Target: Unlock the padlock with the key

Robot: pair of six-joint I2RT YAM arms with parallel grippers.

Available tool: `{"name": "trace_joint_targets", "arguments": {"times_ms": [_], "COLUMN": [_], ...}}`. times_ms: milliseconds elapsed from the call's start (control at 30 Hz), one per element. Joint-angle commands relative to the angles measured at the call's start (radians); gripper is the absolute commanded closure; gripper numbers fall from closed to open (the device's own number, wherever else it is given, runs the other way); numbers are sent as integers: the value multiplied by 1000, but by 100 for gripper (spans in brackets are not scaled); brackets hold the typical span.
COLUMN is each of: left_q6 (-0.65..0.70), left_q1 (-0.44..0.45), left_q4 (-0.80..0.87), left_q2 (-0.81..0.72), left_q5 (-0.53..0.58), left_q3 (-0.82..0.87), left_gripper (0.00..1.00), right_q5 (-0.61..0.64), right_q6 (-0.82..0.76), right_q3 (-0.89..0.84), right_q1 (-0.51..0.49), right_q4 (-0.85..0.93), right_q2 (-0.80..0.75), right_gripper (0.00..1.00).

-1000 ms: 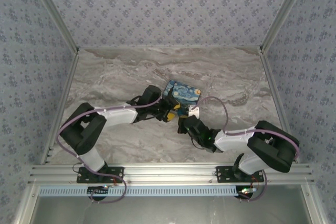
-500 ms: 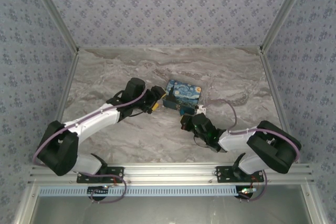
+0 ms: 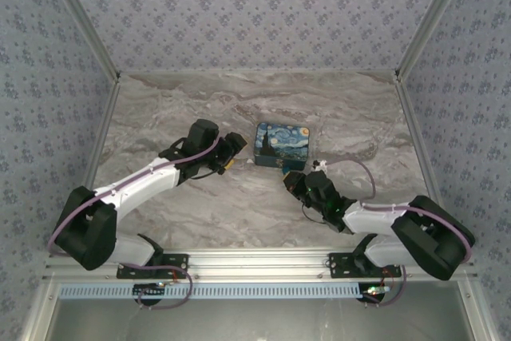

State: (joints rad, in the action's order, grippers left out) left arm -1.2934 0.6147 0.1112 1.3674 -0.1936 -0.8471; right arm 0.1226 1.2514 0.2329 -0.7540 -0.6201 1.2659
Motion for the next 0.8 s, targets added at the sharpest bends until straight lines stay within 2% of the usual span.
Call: {"name": "trace_joint_targets", "arguments": {"times_ms": [0,200,300,400,533,567,767], "left_q6": [30,72,141,235,355,376,483], "left_q1": [-9,-31,-53,-77,-103,-108,-110], "left_q4": [31,37,41,49,50,52,67], "left_q2": [-27,-23,-7,31,112,139,328], "left_q5": [16,12,-2,-38,-105,-130,-239], "left_q3": [-1,-11,-36,-76,-144,-167,-314], "left_gripper": [26,26,26,23,21,21,20], "right_q5": [8,7,10,-9,-169,-225,-543], "right_q6": [29,-20,-147,-279,-388,-403,-434], "right_q3": [-17,-9,40,61,43,41,39], "right_q1": [11,34,45,77,213,259,476], "right_q4": [103,241,388,475,490,491,393], "right_q2": [-43,-123,-185,-257,-339,-352,-325], "right_gripper": [78,65,56,40,5,0,0]}}
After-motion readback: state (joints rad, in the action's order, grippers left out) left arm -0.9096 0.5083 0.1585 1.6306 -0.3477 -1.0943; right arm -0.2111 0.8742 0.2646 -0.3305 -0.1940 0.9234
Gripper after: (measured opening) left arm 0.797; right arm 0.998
